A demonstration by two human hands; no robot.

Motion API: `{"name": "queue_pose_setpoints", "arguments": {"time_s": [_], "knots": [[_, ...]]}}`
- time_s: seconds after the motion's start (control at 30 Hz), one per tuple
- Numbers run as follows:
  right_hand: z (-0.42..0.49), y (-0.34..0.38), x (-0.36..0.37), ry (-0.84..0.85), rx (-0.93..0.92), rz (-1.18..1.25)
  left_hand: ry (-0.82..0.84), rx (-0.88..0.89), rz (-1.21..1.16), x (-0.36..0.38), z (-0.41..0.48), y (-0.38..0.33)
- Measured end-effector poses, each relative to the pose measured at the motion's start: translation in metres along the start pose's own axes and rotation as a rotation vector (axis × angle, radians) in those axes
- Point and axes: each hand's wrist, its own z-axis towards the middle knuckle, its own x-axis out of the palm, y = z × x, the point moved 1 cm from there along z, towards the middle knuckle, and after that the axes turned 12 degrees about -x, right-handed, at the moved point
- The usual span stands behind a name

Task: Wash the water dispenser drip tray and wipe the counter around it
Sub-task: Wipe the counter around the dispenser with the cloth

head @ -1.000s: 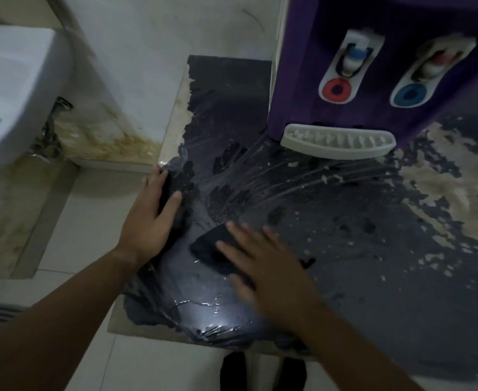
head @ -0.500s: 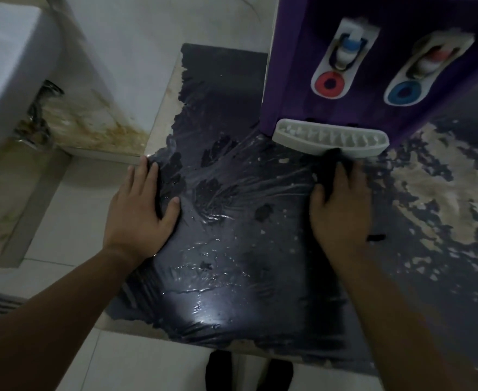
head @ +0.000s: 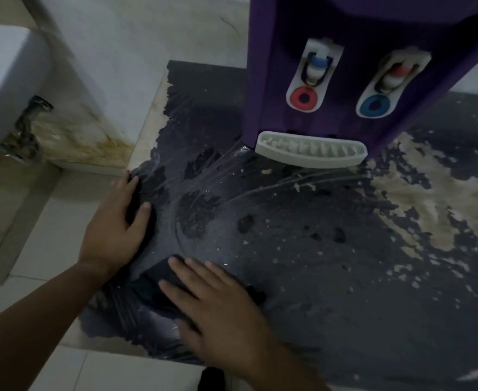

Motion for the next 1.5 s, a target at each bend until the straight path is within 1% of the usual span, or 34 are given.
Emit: {"name": "queue_pose_setpoints", "arguments": {"time_s": [0.07, 0.13, 0.2, 0.3, 0.33, 0.37, 0.4, 0.47, 0.53, 0.57, 0.63, 0.73, 0.77, 0.83, 0.93, 1.0, 1.07, 1.17, 1.27, 1.33, 1.4, 1.5], "knots": [[-0.026, -0.019, -0.009, -0.027, 0.060, -0.010, -0.006, 0.010, 0.112, 0.002, -0.001, 0.000], [-0.057, -0.049, -0.024, -0.093, 0.202, -0.052, -0.024, 0.017, 0.176, 0.003, -0.002, -0.002], [-0.092, -0.083, -0.046, -0.173, 0.421, -0.114, -0.041, 0.023, 0.218, 0.004, -0.004, -0.004], [-0.137, -0.129, -0.083, -0.244, 0.855, -0.188, -0.051, 0.035, 0.256, 0.004, -0.006, -0.006], [-0.146, -0.141, -0.090, -0.276, 0.970, -0.197, -0.048, 0.034, 0.265, 0.004, -0.006, -0.006], [-0.151, -0.149, -0.095, -0.317, 1.043, -0.193, -0.045, 0.035, 0.275, 0.004, -0.007, -0.007], [-0.150, -0.154, -0.097, -0.361, 1.074, -0.186, -0.045, 0.038, 0.282, 0.005, -0.008, -0.007], [-0.137, -0.158, -0.093, -0.420, 1.059, -0.164, -0.051, 0.045, 0.284, 0.006, -0.010, -0.008], [-0.112, -0.153, -0.085, -0.422, 0.966, -0.126, -0.056, 0.042, 0.270, 0.008, -0.011, -0.008], [-0.096, -0.145, -0.080, -0.409, 0.880, -0.112, -0.053, 0.037, 0.264, 0.008, -0.011, -0.008], [-0.068, -0.120, -0.064, -0.366, 0.650, -0.068, -0.035, 0.023, 0.252, 0.010, -0.011, -0.007], [-0.041, -0.065, -0.033, -0.206, 0.281, 0.004, -0.002, -0.016, 0.237, 0.013, -0.014, -0.009], [-0.039, -0.049, -0.025, -0.161, 0.197, 0.005, 0.002, -0.026, 0.246, 0.014, -0.016, -0.011], [-0.041, -0.037, -0.019, -0.137, 0.145, 0.020, -0.009, -0.018, 0.282, 0.017, -0.023, -0.014], [-0.055, -0.061, -0.027, -0.165, 0.179, -0.001, -0.038, -0.002, 0.321, 0.019, -0.030, -0.018], [-0.070, -0.092, -0.041, -0.229, 0.248, -0.028, -0.054, -0.002, 0.335, 0.021, -0.032, -0.018], [-0.094, -0.131, -0.063, -0.312, 0.396, -0.058, -0.070, 0.002, 0.347, 0.022, -0.032, -0.018], [-0.147, -0.191, -0.105, -0.382, 0.685, -0.168, -0.085, 0.012, 0.360, 0.023, -0.034, -0.020], [-0.200, -0.232, -0.137, -0.471, 0.932, -0.159, -0.098, 0.016, 0.379, 0.022, -0.035, -0.021], [-0.217, -0.244, -0.143, -0.493, 1.037, -0.135, -0.097, 0.013, 0.389, 0.023, -0.035, -0.021], [-0.219, -0.245, -0.142, -0.480, 1.062, -0.147, -0.099, 0.013, 0.399, 0.023, -0.035, -0.021], [-0.196, -0.226, -0.135, -0.465, 0.987, -0.169, -0.095, 0.015, 0.401, 0.023, -0.036, -0.021]]}}
